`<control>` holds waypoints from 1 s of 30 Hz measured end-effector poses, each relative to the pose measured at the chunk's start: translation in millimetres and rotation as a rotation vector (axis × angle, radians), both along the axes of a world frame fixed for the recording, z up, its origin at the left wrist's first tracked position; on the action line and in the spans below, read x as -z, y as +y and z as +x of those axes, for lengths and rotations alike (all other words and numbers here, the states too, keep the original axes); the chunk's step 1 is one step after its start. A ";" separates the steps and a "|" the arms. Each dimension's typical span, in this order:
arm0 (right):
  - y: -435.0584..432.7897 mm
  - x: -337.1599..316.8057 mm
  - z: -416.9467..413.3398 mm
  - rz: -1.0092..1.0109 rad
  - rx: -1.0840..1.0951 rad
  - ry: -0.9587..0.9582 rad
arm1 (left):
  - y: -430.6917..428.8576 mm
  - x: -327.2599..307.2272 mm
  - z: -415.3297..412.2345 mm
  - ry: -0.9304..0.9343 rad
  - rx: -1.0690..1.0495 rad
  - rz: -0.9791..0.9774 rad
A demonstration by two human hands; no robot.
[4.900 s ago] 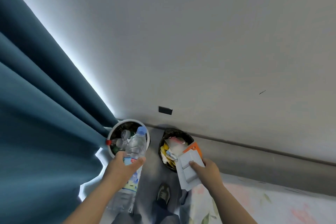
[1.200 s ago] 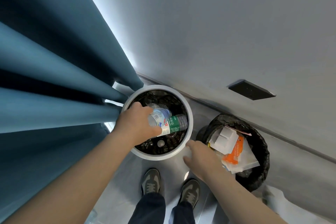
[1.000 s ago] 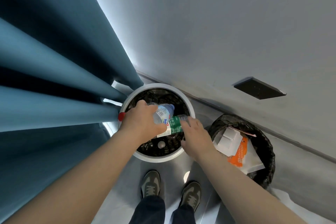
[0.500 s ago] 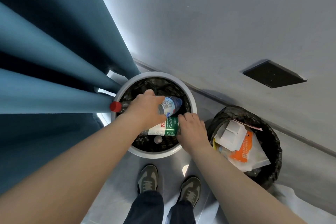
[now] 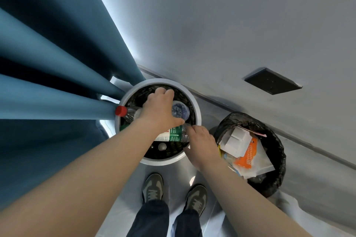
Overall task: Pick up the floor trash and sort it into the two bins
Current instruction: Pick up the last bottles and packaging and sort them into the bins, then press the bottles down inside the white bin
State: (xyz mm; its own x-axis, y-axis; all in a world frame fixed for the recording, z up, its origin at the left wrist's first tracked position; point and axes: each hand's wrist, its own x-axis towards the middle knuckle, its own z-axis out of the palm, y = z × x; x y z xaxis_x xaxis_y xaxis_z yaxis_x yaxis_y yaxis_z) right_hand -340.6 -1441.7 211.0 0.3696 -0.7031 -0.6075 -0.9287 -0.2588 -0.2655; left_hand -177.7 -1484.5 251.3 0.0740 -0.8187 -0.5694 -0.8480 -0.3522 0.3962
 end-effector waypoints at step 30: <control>75.9 -410.4 27.3 -0.175 -0.660 -0.028 | 227.2 -366.0 9.0 -0.223 -0.237 0.102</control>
